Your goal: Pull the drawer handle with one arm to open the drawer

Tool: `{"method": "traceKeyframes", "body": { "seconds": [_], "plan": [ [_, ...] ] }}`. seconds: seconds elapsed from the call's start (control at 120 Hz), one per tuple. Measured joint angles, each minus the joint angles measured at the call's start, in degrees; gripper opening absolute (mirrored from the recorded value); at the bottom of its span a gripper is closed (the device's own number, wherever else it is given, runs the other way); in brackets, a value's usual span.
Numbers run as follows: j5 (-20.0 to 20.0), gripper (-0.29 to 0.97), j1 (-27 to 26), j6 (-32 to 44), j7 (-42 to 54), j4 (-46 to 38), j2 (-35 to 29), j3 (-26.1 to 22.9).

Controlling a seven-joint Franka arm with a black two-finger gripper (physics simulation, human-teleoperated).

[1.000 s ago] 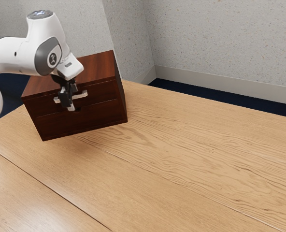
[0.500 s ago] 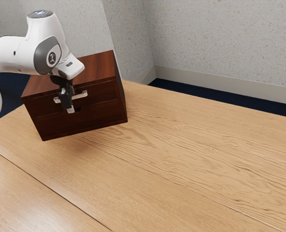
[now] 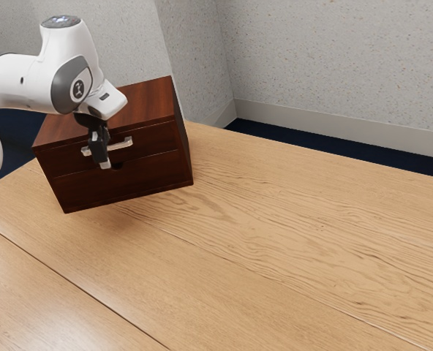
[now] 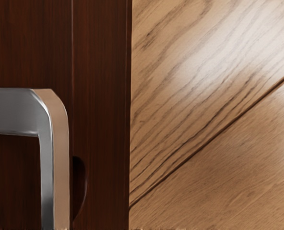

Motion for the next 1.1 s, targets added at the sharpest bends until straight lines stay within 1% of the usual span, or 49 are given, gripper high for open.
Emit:
{"method": "traceKeyframes", "body": {
  "seconds": [0.117,0.325,0.425,0.717,1.1],
  "plan": [
    [0.04,0.66,0.08,0.31,0.09,0.00,0.09,-0.05],
    [0.11,0.52,0.10,0.79,0.65,-0.04,0.11,0.01],
    [0.34,0.48,0.32,1.05,1.14,-0.13,0.22,0.02],
    [0.43,0.44,0.95,2.27,2.64,-0.18,0.61,-0.03],
    [-0.06,0.16,1.17,2.86,3.74,-0.41,0.90,-0.12]
  ]
}}
